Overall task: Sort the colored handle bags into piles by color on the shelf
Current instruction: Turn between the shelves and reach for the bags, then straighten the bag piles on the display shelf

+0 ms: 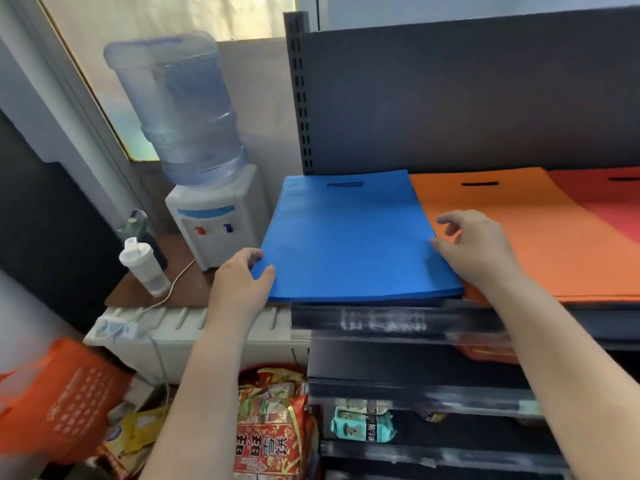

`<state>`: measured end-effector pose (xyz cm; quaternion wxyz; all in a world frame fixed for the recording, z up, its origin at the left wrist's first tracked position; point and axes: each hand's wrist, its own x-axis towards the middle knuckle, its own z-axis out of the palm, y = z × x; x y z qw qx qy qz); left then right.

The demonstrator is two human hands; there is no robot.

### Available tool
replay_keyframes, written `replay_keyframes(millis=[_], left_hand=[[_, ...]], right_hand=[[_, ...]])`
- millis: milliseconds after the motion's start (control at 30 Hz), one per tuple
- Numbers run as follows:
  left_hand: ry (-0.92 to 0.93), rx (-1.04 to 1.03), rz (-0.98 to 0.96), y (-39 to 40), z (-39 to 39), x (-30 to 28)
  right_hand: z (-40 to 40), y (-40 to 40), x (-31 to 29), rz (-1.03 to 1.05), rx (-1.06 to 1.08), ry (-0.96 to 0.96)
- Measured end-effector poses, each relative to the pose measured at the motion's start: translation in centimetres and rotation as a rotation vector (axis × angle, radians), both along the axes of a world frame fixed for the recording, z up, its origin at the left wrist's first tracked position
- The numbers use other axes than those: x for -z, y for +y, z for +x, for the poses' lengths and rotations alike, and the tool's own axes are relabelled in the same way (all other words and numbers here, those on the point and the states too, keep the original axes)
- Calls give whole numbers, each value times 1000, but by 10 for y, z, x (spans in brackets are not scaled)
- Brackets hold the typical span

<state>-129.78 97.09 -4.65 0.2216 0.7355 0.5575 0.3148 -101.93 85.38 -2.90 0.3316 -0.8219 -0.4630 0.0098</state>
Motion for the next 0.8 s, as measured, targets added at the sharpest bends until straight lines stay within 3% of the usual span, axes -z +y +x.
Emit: replay_keyframes(millis=[133,267,600,800], left_hand=[[225,-41,199,-8,13,-19],[184,73,262,-25,55,-42],[345,482,594,-123,253,-79],[378,678,741,-203,377,-89]], right_hand=[[4,-12,-16,25,-24,-71],[16,-37,-36,5,-44,-183],[112,-161,-77,-133,85,-441],[192,-257,-83,-318,235,-562]])
